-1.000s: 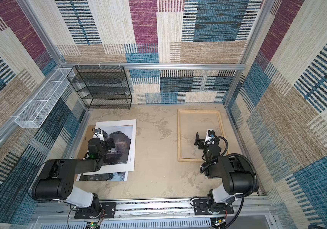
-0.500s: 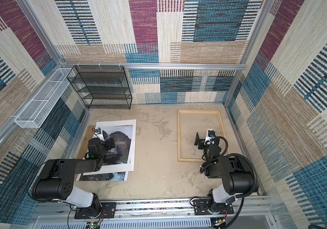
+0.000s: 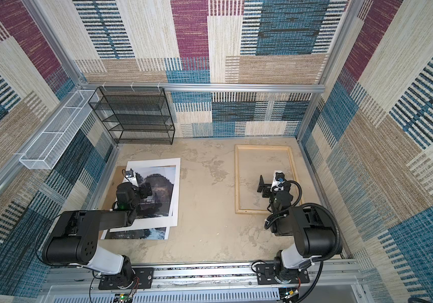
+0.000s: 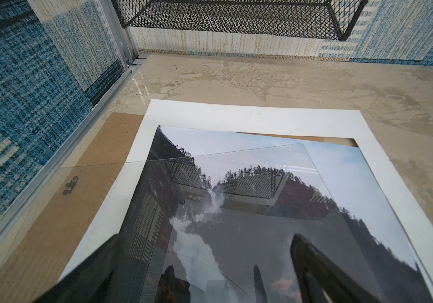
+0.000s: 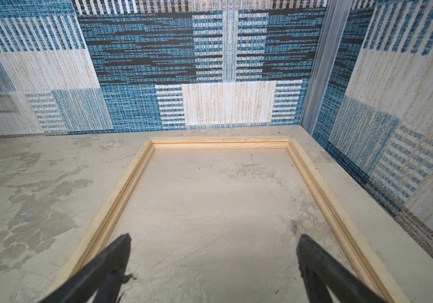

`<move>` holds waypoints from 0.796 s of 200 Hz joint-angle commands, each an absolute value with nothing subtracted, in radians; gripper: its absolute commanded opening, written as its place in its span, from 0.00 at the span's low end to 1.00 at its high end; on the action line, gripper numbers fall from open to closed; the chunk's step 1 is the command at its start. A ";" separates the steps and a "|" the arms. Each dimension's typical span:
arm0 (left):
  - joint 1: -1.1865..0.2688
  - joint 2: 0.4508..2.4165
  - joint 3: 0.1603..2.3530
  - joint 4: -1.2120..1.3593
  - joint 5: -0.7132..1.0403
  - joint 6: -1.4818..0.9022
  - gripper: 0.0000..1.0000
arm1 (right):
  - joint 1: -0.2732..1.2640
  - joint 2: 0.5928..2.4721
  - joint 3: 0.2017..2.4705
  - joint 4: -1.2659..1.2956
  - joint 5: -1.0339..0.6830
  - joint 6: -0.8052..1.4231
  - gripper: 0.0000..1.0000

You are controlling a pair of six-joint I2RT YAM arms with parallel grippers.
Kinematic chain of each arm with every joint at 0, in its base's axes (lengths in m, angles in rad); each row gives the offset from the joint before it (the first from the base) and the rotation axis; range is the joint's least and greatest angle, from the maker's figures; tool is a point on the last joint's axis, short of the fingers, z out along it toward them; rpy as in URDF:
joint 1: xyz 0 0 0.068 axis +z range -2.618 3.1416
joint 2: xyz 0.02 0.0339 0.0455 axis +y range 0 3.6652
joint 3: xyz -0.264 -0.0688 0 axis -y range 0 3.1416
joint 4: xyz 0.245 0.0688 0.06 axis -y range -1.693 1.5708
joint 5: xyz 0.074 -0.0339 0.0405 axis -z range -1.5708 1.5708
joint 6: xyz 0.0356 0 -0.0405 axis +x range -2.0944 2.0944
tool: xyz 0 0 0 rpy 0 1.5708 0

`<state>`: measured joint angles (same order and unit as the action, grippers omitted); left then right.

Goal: Put the photo into the frame

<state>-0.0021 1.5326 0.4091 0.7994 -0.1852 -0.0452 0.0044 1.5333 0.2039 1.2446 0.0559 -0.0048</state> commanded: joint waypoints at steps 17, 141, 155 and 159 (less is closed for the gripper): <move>0.000 1.531 0.413 0.831 -0.196 -0.030 1.00 | 0.005 1.533 0.207 1.290 0.063 -0.011 1.00; -0.046 1.221 0.818 -0.075 -0.224 -0.379 1.00 | 0.026 1.172 0.674 0.375 0.220 0.141 1.00; -0.051 1.202 0.842 -0.133 -0.245 -0.402 1.00 | 0.026 1.147 0.724 0.316 0.139 0.197 0.99; -0.051 1.197 0.848 -0.151 -0.250 -0.407 1.00 | 0.026 1.143 0.736 0.303 0.099 0.205 1.00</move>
<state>-0.0486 1.2213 0.8135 0.0261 -0.2279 -0.3180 0.0250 1.1786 0.6743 0.5064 0.2466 0.1078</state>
